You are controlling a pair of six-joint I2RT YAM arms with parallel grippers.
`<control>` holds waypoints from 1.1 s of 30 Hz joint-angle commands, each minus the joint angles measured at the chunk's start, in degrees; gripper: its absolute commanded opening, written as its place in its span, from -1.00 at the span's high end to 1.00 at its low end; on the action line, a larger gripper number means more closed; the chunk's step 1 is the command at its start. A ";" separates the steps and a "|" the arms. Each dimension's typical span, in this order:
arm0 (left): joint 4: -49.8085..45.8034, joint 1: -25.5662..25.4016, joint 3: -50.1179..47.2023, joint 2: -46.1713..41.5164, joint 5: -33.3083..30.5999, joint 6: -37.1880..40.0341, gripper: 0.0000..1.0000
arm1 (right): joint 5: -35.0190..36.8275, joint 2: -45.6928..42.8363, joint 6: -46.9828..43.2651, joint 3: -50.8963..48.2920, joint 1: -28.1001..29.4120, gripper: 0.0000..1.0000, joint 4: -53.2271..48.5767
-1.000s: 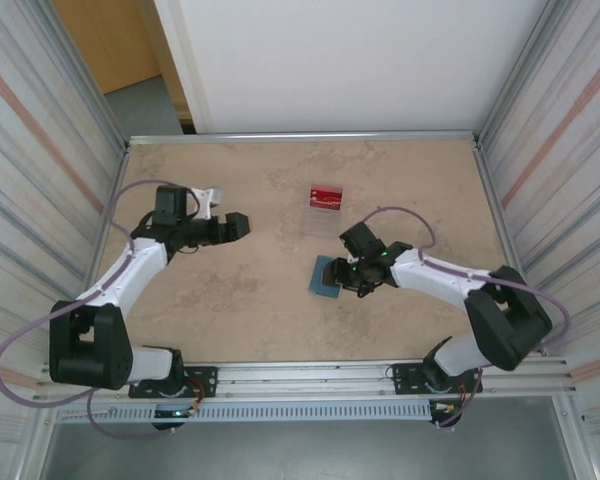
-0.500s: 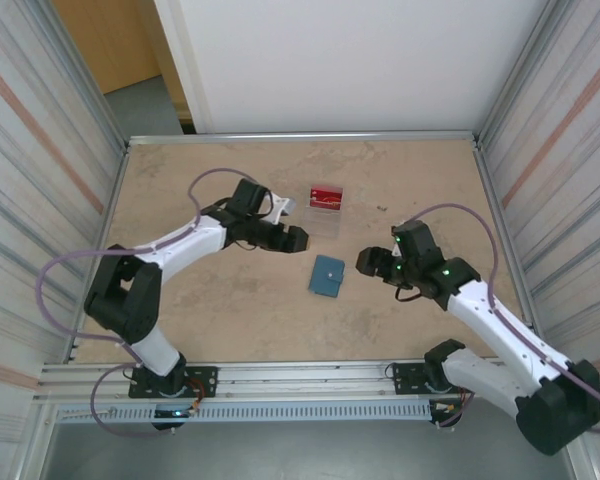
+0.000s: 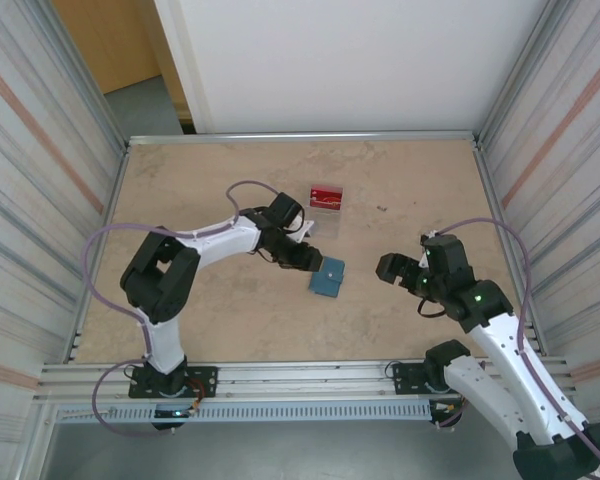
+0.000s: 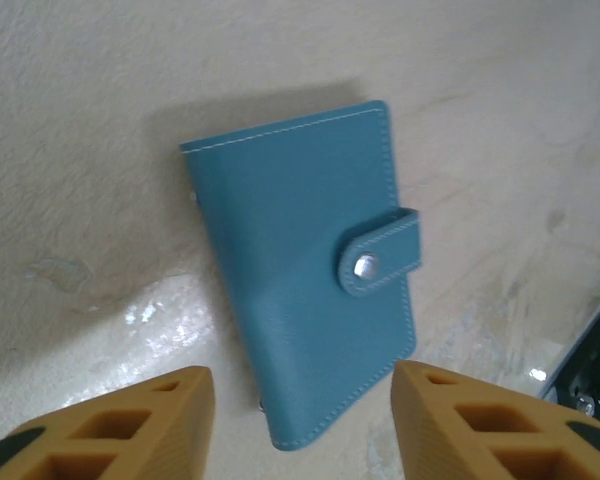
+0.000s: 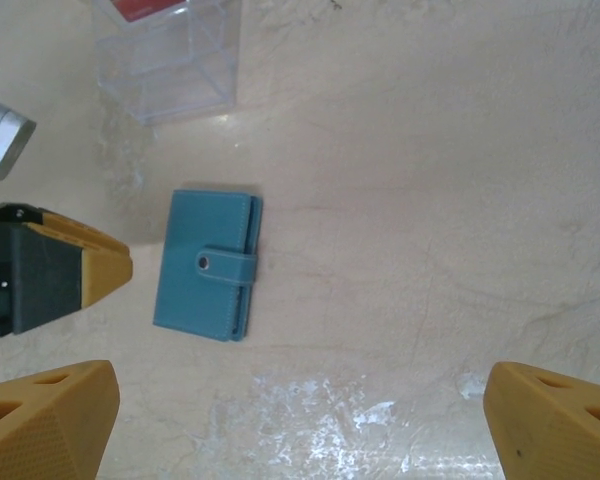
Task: Put the credit cards into the card holder
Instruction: Pick up the card holder from the center of the table.
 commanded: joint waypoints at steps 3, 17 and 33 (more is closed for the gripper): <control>-2.72 -0.61 3.34 2.95 -1.54 -0.82 0.15 | -1.57 0.27 -1.32 -1.28 -0.34 -0.98 -0.60; -4.12 -2.24 6.04 6.97 -1.90 -0.17 0.25 | -2.02 -1.63 -0.05 -3.06 -0.35 -0.98 -0.57; -3.95 -1.72 6.10 7.87 1.04 -2.54 0.99 | -2.10 -1.52 0.48 -3.07 -0.37 -0.98 -0.14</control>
